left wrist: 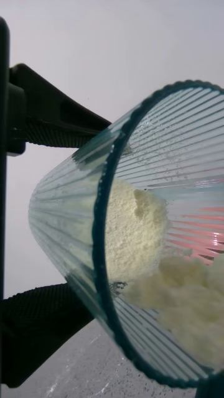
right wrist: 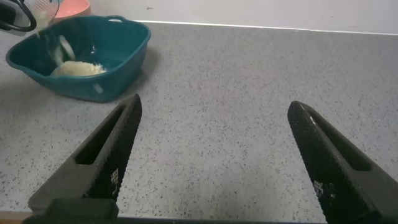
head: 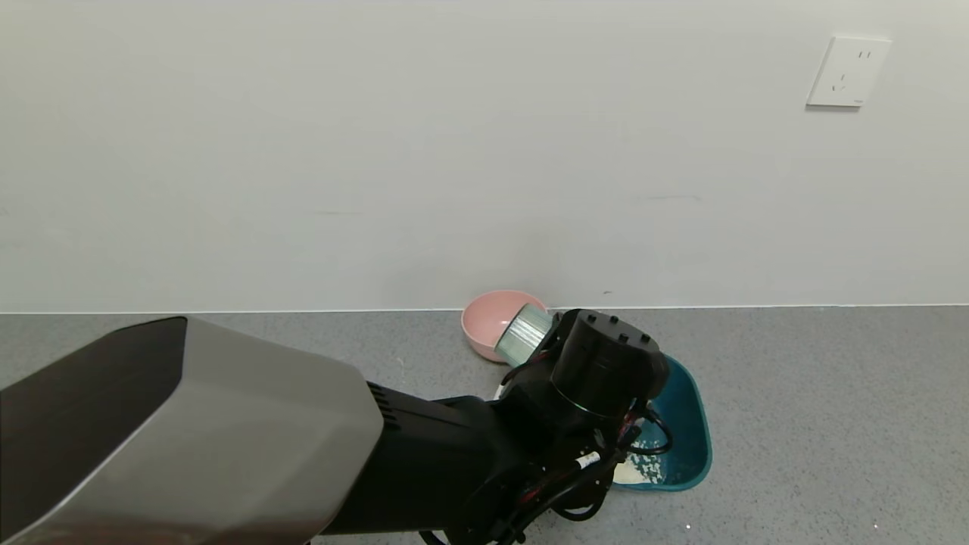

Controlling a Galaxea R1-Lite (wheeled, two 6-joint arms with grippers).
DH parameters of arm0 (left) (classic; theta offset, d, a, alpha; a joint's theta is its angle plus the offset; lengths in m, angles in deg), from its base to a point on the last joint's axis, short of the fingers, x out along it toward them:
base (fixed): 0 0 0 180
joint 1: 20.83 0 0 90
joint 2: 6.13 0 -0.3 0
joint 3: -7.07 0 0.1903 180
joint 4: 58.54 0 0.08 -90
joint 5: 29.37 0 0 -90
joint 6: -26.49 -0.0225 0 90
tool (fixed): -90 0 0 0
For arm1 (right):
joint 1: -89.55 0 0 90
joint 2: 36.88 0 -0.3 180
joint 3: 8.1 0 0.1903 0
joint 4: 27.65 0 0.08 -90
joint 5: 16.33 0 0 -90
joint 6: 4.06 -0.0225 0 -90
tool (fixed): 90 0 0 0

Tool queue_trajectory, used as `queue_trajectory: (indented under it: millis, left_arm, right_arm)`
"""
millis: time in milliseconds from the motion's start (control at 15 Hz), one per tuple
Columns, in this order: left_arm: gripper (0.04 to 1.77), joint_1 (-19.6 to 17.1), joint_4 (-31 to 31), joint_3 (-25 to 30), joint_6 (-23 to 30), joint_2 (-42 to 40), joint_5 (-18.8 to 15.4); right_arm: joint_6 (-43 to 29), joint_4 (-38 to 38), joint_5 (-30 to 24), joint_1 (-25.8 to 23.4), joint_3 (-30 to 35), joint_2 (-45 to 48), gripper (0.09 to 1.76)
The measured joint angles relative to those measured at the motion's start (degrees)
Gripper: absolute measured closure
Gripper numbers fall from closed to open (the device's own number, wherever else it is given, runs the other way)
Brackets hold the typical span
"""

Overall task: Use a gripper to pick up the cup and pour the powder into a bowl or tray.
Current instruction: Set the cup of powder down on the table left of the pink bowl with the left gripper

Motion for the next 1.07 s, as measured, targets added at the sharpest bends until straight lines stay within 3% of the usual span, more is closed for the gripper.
queue_trajectory:
  millis: [333,733,867,1067]
  left_arm:
    - [0.55,0.0,0.6,0.1,0.7,0.0,-0.1]
    - [0.55,0.0,7.9,1.1,1.9,-0.6,-0.8]
    - [0.55,-0.2,8.8,1.8,4.0,-1.1,-0.8]
    - [0.55,-0.4,8.8,2.7,11.4,-2.0,-0.8]
  right_arm:
    - [0.0,0.0,0.0,0.0,0.0,0.0,0.14]
    - [0.0,0.0,0.0,0.0,0.0,0.0,0.14]
    - [0.0,0.0,0.0,0.0,0.0,0.0,0.14]
    - [0.0,0.0,0.0,0.0,0.0,0.0,0.14]
